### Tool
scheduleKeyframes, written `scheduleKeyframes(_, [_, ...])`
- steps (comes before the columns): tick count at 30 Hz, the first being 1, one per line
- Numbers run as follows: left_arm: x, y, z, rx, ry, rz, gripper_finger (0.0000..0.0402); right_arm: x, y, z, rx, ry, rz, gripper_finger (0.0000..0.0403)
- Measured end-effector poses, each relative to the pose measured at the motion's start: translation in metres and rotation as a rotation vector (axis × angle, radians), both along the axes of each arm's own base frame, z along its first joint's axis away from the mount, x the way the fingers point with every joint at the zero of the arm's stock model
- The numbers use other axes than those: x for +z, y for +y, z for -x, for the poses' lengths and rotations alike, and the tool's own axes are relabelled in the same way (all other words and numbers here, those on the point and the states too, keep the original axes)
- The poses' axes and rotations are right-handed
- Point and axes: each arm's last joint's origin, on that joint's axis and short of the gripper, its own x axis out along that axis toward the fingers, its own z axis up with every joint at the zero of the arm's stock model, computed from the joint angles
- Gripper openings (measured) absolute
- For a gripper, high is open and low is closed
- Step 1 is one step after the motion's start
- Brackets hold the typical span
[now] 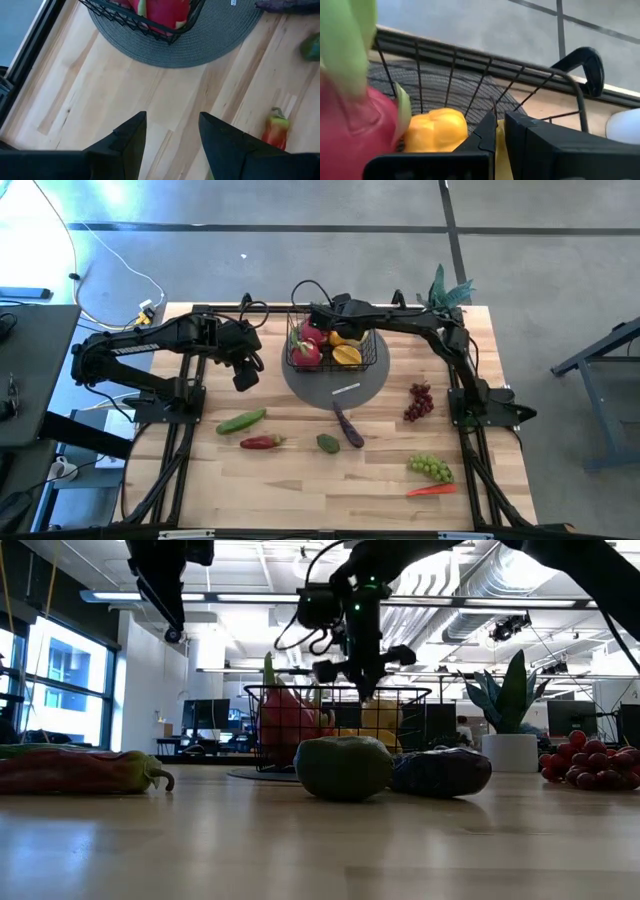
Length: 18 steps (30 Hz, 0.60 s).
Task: Build produce basket
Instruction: Put the yellow pear into the black wire basket, then put the red chili pepper into the black wire basket
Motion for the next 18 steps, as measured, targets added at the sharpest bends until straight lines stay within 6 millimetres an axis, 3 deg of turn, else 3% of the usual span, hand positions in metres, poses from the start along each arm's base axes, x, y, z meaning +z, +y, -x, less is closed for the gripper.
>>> scheduleKeyframes(8, [0.000,0.000,0.000,-0.001,0.000,0.000,0.0172,-0.013,0.000,-0.004,0.008,0.006,-0.060,0.0009])
scheduleKeyframes(18, [0.000,0.000,0.000,-0.001,0.000,0.002,0.0172,-0.009,0.001,0.001,0.030,0.051,-0.080,0.0102])
